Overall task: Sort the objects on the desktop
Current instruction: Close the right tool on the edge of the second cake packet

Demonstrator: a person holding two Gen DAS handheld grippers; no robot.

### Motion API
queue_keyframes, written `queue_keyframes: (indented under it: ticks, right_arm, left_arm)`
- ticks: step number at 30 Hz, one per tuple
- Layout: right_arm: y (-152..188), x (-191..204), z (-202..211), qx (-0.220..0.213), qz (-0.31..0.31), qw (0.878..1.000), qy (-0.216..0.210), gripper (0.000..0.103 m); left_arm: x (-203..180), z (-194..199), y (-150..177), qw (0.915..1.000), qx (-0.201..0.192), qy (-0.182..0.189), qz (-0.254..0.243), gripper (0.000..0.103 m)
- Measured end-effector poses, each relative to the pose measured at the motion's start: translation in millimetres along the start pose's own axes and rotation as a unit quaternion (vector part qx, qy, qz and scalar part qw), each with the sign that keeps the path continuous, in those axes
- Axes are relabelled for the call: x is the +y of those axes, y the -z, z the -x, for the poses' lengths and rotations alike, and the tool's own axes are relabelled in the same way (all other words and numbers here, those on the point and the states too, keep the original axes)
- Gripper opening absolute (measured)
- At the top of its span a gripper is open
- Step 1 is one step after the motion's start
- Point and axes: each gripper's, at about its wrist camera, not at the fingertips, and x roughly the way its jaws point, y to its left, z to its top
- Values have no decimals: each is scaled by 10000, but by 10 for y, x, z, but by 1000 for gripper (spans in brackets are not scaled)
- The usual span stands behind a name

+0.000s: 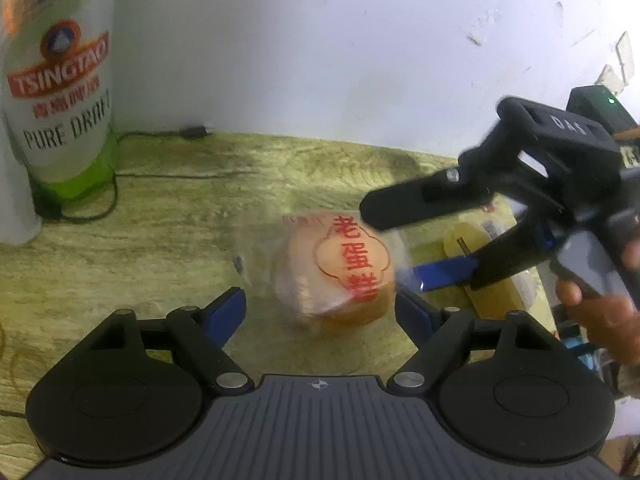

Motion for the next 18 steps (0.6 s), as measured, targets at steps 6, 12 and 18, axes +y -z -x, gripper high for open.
queue_keyframes:
  ticks: [6, 12, 18]
  right_arm:
    - [35, 28, 79, -153, 208, 9995, 170, 83]
    - [10, 23, 30, -198, 245, 9990, 320, 71]
    - [7, 13, 50, -295, 273, 9984, 386, 70]
  left_arm:
    - [14, 93, 8, 9999, -144, -72, -8, 82]
    - [53, 35, 18, 9999, -130, 100, 42, 74]
    - [115, 182, 85, 9996, -226, 149, 124, 68]
